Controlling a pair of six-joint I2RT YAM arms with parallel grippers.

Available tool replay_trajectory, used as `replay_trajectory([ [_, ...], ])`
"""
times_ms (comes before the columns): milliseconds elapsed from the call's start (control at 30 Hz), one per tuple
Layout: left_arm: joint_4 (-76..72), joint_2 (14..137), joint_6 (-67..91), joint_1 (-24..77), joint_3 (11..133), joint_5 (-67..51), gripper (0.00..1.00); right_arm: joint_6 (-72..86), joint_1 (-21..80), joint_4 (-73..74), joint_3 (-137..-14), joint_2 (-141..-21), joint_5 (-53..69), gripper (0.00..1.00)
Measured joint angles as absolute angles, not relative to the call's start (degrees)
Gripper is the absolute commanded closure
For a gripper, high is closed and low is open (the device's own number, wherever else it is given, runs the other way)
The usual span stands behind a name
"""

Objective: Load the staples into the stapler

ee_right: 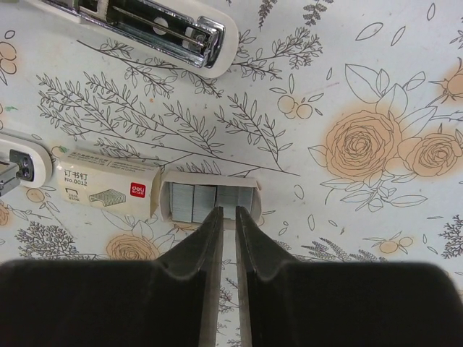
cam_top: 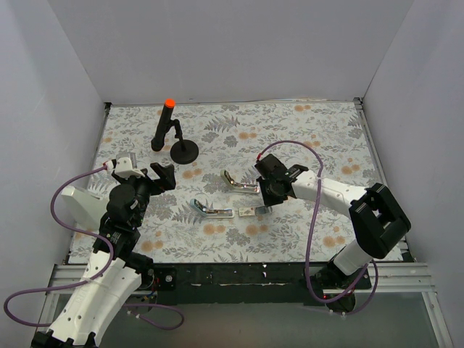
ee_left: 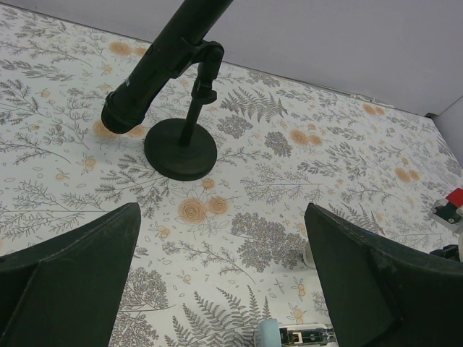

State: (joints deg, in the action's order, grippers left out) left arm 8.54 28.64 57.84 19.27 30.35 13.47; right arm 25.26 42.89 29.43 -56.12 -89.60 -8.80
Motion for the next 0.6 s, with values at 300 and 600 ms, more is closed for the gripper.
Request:
replay_trajectory([
  [300, 8.5, 28.6, 57.8, 19.3, 30.3, 13.5, 0.02, 25.3, 42.9, 29.0, -55.4, -89.8, -9.0, 0.8],
  [600, 8.5, 28.6, 57.8, 19.3, 30.3, 13.4, 0.02, 25.4, 42.9, 28.3, -54.6, -92.0, -9.1, 0.82],
])
